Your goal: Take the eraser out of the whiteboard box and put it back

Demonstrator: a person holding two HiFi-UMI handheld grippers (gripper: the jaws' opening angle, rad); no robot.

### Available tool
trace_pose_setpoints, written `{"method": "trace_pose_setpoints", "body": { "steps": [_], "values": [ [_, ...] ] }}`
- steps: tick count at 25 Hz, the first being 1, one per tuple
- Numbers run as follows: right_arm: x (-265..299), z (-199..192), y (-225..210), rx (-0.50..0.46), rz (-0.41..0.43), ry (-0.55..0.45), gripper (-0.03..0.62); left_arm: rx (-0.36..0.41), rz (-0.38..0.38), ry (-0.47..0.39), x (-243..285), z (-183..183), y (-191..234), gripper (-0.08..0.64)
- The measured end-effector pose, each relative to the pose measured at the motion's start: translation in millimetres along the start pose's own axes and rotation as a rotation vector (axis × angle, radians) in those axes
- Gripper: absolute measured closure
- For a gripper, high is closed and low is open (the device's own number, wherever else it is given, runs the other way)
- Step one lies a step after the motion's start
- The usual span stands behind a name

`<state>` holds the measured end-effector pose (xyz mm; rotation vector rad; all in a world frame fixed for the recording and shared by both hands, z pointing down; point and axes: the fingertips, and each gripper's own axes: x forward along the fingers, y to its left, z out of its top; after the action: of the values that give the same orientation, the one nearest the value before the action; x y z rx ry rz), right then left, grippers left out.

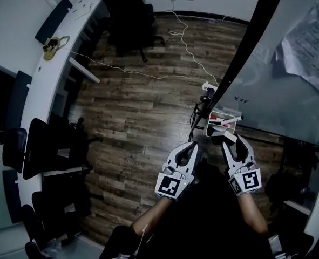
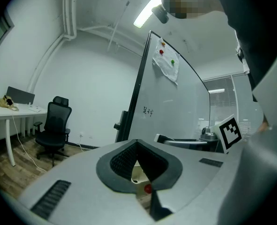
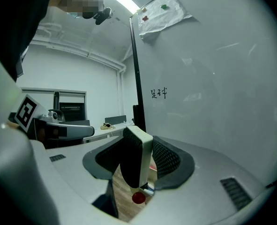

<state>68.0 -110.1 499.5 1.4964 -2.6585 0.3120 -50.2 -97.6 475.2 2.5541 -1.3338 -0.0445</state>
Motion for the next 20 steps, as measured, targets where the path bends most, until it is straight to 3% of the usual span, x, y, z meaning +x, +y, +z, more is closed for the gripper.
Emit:
{"method": "trace_pose_setpoints", "body": {
  "steps": [20],
  "values": [
    [38.7, -27.1, -12.3, -0.002, 0.043, 0.081, 0.393, -0.033, 0.039, 0.032, 18.0, -9.3, 18.9, 0.554]
  ]
}}
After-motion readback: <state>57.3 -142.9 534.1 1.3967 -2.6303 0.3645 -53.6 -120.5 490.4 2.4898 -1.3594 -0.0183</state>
